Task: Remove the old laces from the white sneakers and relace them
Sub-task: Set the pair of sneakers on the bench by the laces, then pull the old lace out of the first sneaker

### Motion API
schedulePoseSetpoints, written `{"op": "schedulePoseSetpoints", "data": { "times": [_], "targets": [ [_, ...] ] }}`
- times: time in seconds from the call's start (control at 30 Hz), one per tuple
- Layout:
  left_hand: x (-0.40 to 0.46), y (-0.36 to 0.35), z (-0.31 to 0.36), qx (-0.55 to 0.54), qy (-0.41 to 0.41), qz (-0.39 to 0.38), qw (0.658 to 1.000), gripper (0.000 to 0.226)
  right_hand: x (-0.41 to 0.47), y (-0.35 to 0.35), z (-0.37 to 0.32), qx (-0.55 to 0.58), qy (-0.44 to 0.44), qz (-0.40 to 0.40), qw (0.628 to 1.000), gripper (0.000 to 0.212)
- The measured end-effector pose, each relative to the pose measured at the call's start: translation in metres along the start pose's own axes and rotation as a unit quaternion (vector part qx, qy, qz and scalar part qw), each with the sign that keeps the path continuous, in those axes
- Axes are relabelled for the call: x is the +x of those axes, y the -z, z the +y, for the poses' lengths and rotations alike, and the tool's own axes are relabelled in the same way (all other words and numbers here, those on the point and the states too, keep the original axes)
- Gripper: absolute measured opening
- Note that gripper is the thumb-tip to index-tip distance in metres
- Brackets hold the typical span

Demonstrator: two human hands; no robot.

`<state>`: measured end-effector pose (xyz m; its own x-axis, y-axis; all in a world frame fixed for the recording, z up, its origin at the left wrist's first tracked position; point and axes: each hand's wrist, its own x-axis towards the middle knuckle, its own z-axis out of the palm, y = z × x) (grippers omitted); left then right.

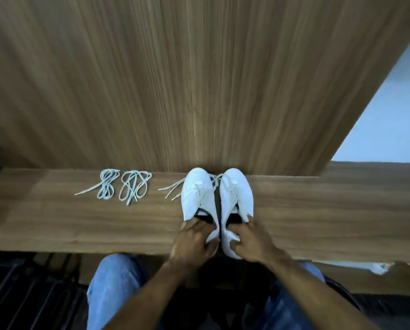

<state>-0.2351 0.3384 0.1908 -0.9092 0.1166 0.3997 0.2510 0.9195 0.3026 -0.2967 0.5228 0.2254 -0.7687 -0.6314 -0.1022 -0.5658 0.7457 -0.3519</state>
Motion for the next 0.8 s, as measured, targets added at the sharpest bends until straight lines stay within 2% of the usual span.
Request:
{"op": "schedulePoseSetpoints", "data": {
  "times": [0.03, 0.17, 0.33, 0.43, 0.57, 0.6, 0.63, 0.7, 0.77, 0.8],
  "targets": [
    [-0.001, 0.000, 0.000, 0.003, 0.008, -0.002, 1.000, 0.026, -0.001, 0.004, -0.002, -0.018, 0.000, -0.004, 1.000, 0.004],
    [-0.004, 0.002, -0.003, 0.028, 0.032, -0.024, 0.999, 0.031, -0.002, 0.012, 0.005, -0.059, -0.006, -0.017, 0.998, 0.013],
    [-0.010, 0.003, -0.004, 0.025, 0.031, -0.010, 0.999, 0.030, -0.001, 0.016, 0.025, -0.103, -0.046, -0.035, 0.993, 0.005],
    [-0.016, 0.004, -0.003, 0.014, 0.031, 0.003, 0.999, 0.030, -0.004, 0.022, 0.037, -0.124, -0.057, -0.041, 0.990, 0.012],
    [-0.016, 0.003, -0.002, -0.002, 0.035, 0.012, 0.999, 0.028, -0.010, 0.032, 0.045, -0.125, -0.089, -0.065, 0.986, 0.006],
    [-0.016, 0.002, -0.003, -0.015, 0.036, 0.010, 0.999, 0.028, -0.010, 0.035, 0.045, -0.128, -0.093, -0.080, 0.984, 0.007],
    [-0.016, 0.002, -0.004, -0.035, 0.036, 0.009, 0.999, 0.027, -0.010, 0.039, 0.045, -0.121, -0.105, -0.091, 0.983, 0.017],
    [-0.014, 0.004, -0.007, -0.106, 0.052, 0.022, 0.993, 0.026, -0.007, 0.049, 0.046, -0.067, -0.140, -0.055, 0.986, 0.032],
    [-0.009, 0.007, -0.008, -0.172, 0.088, 0.066, 0.979, 0.023, 0.001, 0.057, 0.049, -0.014, -0.174, 0.060, 0.983, 0.033],
    [-0.004, 0.008, -0.009, -0.165, 0.116, 0.097, 0.975, 0.023, 0.007, 0.059, 0.050, -0.002, -0.176, 0.116, 0.978, 0.030]
  ]
}}
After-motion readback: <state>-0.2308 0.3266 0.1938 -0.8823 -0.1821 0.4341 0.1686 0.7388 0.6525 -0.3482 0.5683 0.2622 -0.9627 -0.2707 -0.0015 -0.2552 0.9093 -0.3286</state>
